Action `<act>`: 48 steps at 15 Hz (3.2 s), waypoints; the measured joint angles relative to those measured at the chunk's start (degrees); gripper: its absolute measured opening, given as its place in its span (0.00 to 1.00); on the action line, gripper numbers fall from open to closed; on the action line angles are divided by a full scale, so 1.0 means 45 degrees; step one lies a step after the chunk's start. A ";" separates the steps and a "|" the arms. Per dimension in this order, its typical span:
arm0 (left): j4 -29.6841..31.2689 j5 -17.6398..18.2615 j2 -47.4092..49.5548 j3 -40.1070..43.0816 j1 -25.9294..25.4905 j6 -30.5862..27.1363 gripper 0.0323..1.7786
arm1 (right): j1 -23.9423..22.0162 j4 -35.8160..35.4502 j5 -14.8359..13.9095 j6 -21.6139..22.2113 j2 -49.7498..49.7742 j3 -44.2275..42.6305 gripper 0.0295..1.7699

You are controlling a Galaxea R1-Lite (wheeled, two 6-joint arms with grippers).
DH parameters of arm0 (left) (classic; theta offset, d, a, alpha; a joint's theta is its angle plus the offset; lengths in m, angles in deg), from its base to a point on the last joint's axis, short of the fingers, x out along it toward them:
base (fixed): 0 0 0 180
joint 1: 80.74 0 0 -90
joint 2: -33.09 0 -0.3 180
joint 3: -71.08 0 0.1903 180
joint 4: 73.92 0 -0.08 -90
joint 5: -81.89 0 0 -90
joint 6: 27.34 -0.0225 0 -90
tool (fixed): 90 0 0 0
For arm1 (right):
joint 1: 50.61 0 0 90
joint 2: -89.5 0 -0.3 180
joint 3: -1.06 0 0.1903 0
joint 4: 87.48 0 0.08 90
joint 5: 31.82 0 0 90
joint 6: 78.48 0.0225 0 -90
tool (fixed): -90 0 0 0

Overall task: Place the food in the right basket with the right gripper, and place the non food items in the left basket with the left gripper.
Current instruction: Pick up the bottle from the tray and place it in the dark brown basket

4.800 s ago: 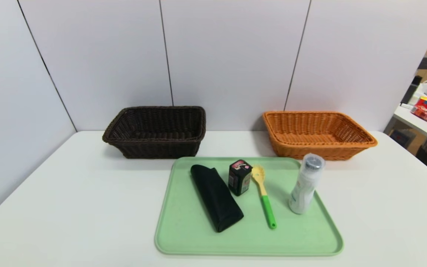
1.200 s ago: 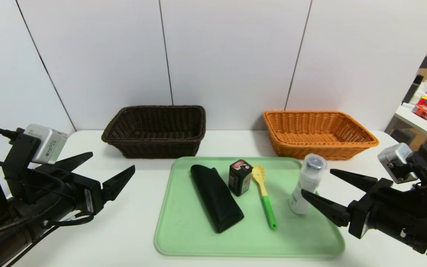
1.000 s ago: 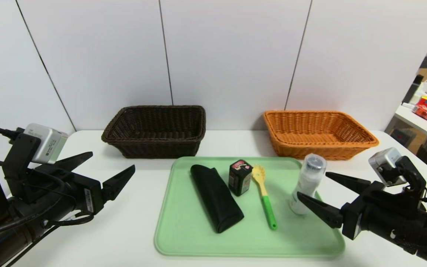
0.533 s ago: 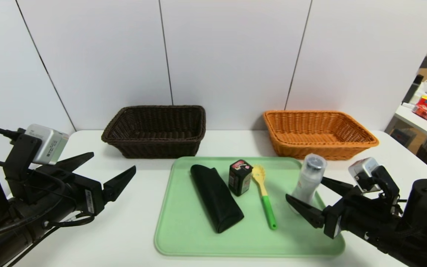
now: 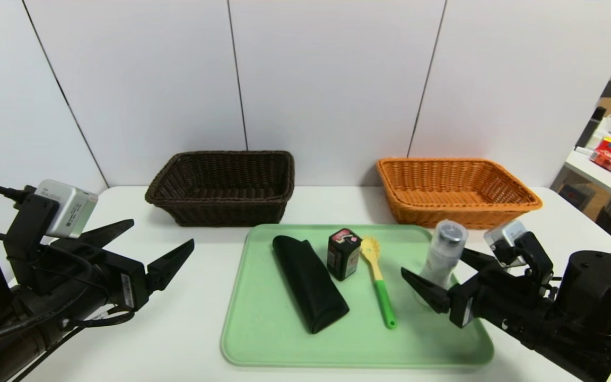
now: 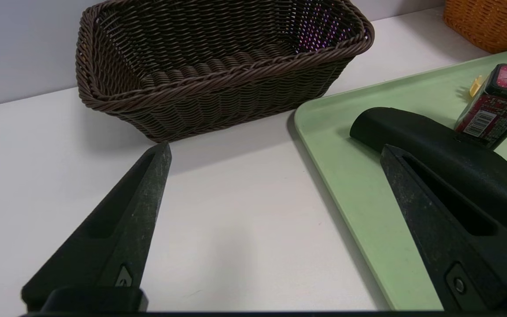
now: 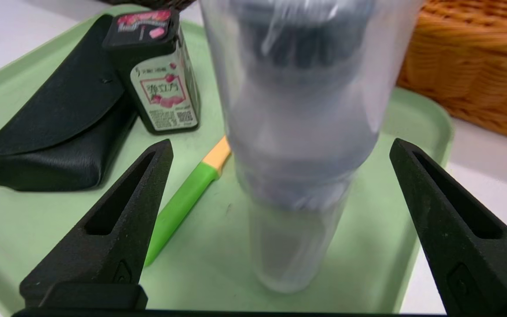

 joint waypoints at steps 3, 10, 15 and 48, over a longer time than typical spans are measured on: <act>-0.0011 -0.0033 0.0011 -0.0005 0.0000 -0.0011 0.95 | -0.0073 0.0008 -0.0087 -0.0190 0.0195 -0.0157 0.96; -0.0019 -0.0038 0.0024 -0.0024 0.0073 -0.0019 0.95 | -0.0154 0.0257 -0.0642 -0.0263 0.0244 -0.0918 0.96; -0.0019 -0.0038 0.0024 -0.0016 0.0098 -0.0014 0.95 | -0.0146 0.0276 -0.0772 -0.0263 0.0290 -0.0973 0.96; -0.0019 -0.0019 0.0024 -0.0049 0.0157 -0.0014 0.95 | 0.0509 0.1783 -0.1804 -0.0631 0.0851 -0.2167 0.40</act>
